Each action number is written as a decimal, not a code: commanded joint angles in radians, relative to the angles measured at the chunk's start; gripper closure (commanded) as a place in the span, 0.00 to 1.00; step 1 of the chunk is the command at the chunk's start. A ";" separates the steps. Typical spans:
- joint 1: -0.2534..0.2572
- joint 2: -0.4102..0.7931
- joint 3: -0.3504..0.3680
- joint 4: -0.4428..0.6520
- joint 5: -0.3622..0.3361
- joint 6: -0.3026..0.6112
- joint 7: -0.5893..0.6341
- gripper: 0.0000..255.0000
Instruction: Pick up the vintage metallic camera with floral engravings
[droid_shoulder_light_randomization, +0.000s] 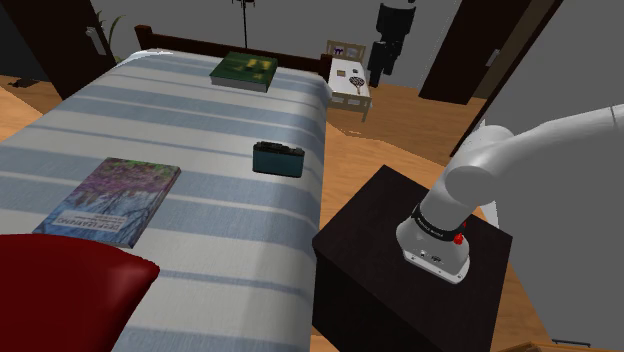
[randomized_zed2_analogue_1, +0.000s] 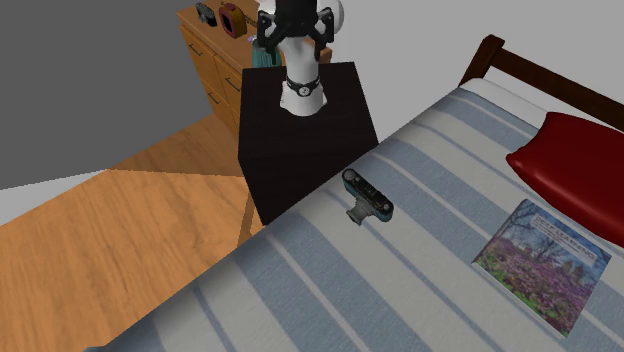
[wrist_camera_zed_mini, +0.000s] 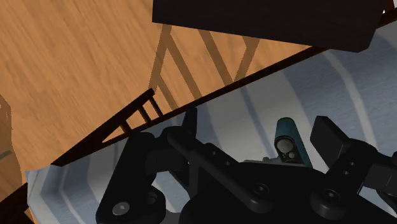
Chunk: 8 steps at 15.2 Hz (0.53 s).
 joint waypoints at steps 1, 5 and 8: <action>0.000 0.000 0.000 0.000 0.000 0.000 0.000 0.00; 0.033 0.090 -0.005 -0.041 0.028 0.139 -0.029 0.00; 0.059 0.169 -0.006 -0.059 0.050 0.242 -0.054 0.00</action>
